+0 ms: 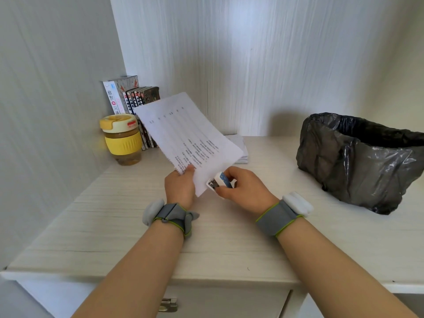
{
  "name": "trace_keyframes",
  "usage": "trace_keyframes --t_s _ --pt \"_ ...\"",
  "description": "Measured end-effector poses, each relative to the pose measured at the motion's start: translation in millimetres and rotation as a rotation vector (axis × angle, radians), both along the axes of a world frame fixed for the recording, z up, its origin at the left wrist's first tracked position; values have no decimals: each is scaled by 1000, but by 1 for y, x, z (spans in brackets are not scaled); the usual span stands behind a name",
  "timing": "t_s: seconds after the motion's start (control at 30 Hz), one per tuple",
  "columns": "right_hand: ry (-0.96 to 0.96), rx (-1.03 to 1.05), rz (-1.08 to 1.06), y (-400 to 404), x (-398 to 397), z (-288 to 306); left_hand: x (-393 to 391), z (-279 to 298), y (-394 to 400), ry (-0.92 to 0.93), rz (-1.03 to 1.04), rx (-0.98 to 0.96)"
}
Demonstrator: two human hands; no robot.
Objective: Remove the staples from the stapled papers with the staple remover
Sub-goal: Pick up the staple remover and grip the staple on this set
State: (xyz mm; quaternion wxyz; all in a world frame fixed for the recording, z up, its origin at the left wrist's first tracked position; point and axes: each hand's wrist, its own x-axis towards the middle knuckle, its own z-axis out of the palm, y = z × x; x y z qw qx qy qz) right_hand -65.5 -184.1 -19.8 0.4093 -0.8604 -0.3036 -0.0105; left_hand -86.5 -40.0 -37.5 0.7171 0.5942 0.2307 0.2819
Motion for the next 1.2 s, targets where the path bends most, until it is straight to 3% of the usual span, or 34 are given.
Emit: trace_keyframes --t_s 0.23,0.93,1.2 --pt "9 -42 -36 0 2 -1 -1 2 2 -84 56 -162" --pt "27 79 -172 2 -1 1 -6 8 -10 -105 19 38" --pt "18 116 -270 1 0 3 -8 10 -13 -80 60 217"
